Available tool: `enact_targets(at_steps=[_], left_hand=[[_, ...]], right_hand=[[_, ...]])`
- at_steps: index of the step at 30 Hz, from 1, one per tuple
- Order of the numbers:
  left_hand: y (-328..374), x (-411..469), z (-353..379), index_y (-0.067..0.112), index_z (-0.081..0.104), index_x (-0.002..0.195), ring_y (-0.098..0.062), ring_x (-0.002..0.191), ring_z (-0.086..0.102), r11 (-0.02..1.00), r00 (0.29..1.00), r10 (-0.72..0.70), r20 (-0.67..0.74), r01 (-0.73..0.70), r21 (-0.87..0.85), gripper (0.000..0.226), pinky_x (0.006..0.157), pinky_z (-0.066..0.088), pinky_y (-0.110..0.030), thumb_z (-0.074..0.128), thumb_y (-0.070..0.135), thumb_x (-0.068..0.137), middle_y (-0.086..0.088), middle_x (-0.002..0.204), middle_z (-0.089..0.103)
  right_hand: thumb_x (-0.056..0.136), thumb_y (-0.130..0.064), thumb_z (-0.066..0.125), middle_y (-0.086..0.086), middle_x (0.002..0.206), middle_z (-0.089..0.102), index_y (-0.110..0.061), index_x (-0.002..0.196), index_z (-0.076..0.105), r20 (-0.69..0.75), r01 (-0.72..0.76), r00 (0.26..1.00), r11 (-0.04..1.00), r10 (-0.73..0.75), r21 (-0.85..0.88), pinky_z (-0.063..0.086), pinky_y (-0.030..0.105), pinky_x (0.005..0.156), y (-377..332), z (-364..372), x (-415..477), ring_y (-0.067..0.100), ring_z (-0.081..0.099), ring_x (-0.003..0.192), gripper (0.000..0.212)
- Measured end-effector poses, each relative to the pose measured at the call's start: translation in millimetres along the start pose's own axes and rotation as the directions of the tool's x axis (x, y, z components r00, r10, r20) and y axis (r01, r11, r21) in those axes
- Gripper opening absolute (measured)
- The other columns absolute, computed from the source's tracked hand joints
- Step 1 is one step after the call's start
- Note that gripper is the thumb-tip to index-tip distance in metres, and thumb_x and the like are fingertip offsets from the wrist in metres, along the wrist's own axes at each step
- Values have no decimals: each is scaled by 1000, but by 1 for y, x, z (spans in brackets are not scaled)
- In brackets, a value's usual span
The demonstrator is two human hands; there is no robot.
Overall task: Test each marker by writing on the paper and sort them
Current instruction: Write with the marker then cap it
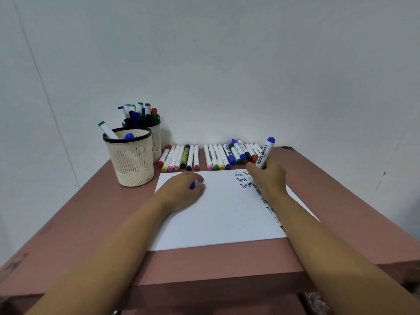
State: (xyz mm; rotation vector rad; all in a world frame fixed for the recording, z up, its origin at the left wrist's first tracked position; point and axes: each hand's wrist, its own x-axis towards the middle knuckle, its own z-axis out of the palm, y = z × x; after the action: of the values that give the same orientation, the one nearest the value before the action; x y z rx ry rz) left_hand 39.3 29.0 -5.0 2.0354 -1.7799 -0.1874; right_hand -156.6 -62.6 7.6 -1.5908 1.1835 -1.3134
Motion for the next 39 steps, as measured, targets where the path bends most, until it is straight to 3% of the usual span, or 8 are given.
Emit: enact_targets(at_steps=[7, 11, 20, 22, 24, 28, 31, 39], left_hand=[[2, 0, -2, 23, 46, 130, -16, 113, 51, 999, 1000, -30, 0, 30, -21, 36, 94, 39, -27, 43, 37, 97, 3, 126, 53], [9, -2, -4, 14, 46, 113, -21, 95, 54, 992, 994, -94, -59, 88, -86, 26, 77, 38, -29, 40, 35, 99, -3, 101, 57], [26, -9, -17, 9, 49, 92, -20, 69, 46, 989, 951, -24, -308, -22, -144, 27, 58, 31, -28, 43, 34, 98, 4, 69, 48], [31, -13, -18, 10, 48, 96, -12, 64, 42, 978, 953, 5, -303, -67, -195, 23, 56, 34, -17, 46, 32, 97, 6, 71, 45], [35, -16, -17, 9, 46, 103, -7, 68, 40, 965, 968, 17, -252, -82, -250, 15, 59, 35, -8, 45, 22, 97, 5, 83, 45], [33, -14, -12, 8, 47, 124, -15, 96, 44, 963, 977, 68, -203, -117, -243, 27, 71, 28, -15, 42, 13, 98, -5, 115, 47], [32, -14, -12, 17, 43, 132, -9, 89, 47, 946, 975, 58, -216, -123, -300, 38, 69, 32, -12, 52, 18, 95, 7, 104, 51], [37, -16, -13, 20, 43, 99, -6, 82, 53, 920, 950, 31, -311, -149, -363, 28, 61, 38, -5, 68, 20, 85, 9, 91, 53]], right_hand=[[85, -16, 61, 6, 66, 43, -12, 71, 42, 2, -118, 993, 984, 118, 136, 31, 20, 39, 0, -4, 8, 13, 36, 53, 24], [86, -15, 59, 10, 68, 46, -11, 74, 43, 12, -105, 994, 986, 104, 130, 31, 17, 35, 0, -3, 8, 15, 38, 53, 21], [88, -17, 58, 19, 77, 61, 2, 85, 54, 66, 49, 996, 996, -54, 72, 40, 29, 58, -11, 3, 1, 16, 47, 63, 21], [91, -20, 58, 7, 67, 66, -1, 85, 57, 106, 43, 993, 987, -60, 156, 42, 25, 57, -17, 3, 0, 7, 49, 56, 20], [95, -23, 56, -11, 47, 52, -9, 77, 55, 162, -9, 986, 970, -31, 242, 34, 17, 47, -24, 3, -1, 1, 43, 42, 23], [94, -25, 57, -2, 55, 43, -13, 75, 51, 306, -173, 951, 900, 47, 400, 26, 21, 43, -31, 4, -6, 7, 33, 44, 23], [94, -20, 58, 1, 60, 51, -14, 79, 54, 377, -164, 926, 910, 10, 380, 32, 23, 45, -35, 7, -14, 9, 42, 45, 16], [94, -22, 59, -3, 63, 58, -14, 79, 59, 399, -62, 915, 955, -62, 290, 35, 23, 48, -39, 12, -24, 8, 45, 48, 17]])
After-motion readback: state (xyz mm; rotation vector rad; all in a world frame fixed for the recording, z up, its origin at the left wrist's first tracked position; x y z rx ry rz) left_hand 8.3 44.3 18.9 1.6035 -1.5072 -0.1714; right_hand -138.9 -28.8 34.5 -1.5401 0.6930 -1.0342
